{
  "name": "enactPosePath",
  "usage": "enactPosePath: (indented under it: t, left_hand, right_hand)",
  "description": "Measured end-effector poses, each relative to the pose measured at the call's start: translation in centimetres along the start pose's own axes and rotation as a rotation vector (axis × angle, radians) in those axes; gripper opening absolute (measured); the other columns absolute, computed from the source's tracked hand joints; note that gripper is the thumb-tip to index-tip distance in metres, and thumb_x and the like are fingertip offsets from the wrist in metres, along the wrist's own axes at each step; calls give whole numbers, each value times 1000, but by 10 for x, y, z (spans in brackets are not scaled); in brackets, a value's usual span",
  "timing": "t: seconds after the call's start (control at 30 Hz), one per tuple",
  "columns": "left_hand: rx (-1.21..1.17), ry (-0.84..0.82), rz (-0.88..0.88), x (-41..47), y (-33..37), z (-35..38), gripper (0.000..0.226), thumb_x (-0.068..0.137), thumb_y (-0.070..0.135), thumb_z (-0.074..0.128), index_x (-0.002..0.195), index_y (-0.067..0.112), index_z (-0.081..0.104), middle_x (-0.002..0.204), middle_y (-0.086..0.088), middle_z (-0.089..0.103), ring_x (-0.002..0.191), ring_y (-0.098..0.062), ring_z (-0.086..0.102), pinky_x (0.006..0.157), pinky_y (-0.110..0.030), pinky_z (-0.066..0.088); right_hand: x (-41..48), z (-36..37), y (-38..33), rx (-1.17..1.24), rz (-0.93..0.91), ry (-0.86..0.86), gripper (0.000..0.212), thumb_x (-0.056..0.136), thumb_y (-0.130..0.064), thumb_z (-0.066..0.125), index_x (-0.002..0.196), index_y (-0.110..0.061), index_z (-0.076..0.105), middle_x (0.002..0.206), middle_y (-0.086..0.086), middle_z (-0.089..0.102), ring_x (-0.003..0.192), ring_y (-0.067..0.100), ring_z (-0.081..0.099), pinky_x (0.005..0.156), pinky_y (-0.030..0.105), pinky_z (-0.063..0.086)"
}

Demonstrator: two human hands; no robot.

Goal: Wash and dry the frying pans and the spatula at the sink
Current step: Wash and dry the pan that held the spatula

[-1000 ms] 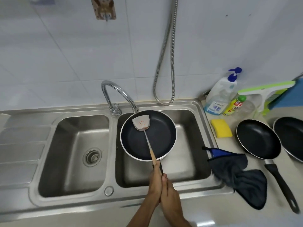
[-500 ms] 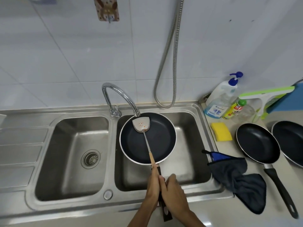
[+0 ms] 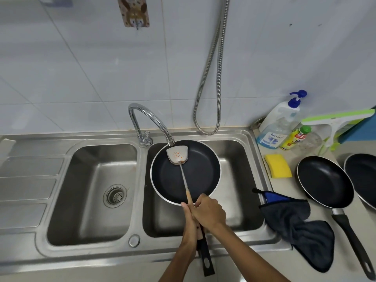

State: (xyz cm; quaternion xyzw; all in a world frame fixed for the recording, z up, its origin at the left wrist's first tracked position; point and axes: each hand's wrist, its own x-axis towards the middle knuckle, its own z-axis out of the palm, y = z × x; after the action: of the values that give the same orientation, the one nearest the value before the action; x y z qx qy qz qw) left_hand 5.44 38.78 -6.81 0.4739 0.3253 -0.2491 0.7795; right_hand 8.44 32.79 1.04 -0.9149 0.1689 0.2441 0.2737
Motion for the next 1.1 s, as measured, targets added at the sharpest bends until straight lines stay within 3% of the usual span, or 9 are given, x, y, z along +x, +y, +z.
enactPosePath:
  t: [0.13,0.23,0.37,0.5,0.57,0.67,0.8,0.97,1.1]
  left_hand:
    - [-65,-27,-71,-8,-8,-8,73,74,96,23,89,30,50,66,16,66,79,-11,54,72,-33,44]
    - [75,20,18,-13,3,2,87,63,98,35,86,16,55,62,0,62,78,-17,58,77,-32,48]
    - [68,-14,52,-15,2,0,96,77,89,31,97,3,68,92,-17,66,95,-28,65,98,-48,50]
    - [173,9,-50,-12,-5,-14,110,63,106,15,72,8,63,67,-11,50,60,-20,49,68,-36,46]
    - [252,53,-99,-14,-5,-14,103,56,108,10,61,15,53,61,-6,47,54,-17,44,65,-32,41]
    - [260,103,-79,-18,-1,-8,98,60,106,12,70,17,53,60,-3,51,49,-14,46,56,-28,40]
    - [199,146,-70,-16,0,-3,101,60,104,20,89,15,56,62,-4,51,48,-14,44,52,-27,39]
    - [199,152,-44,-16,-1,0,100,61,105,23,89,16,56,62,-3,49,49,-15,44,54,-28,38]
    - [278,143,-42,-21,0,0,68,86,85,38,83,20,55,60,-2,46,48,-13,43,50,-25,39]
  right_hand:
    - [2,0,3,-96,-55,-48,55,85,-75,54,96,-22,62,100,-2,70,96,23,68,71,31,42]
    - [1,-3,1,-123,-131,-20,54,86,-73,51,90,-20,58,96,3,70,90,27,68,72,34,48]
    - [-4,-9,14,-71,-201,31,43,81,-63,54,83,-20,52,84,3,69,77,28,64,70,38,53]
    - [-18,-24,51,-34,-242,68,22,77,-46,59,74,-28,47,65,-7,61,63,16,60,64,36,53]
    - [-25,-32,76,-50,-255,101,25,79,-43,61,73,-28,43,60,-8,53,57,13,55,58,33,52]
    - [-32,-48,106,-52,-216,154,26,84,-41,64,75,-25,46,62,-8,56,55,8,58,56,26,54]
    - [-39,-63,134,18,-118,204,30,85,-33,70,71,-24,45,61,-7,57,53,4,54,47,15,37]
    - [-38,-52,155,77,29,220,29,86,-28,68,70,-21,44,60,-4,57,55,11,57,50,28,46]
    - [-26,-37,156,8,54,166,28,92,-33,63,75,-23,44,68,-4,59,62,12,59,57,29,46]
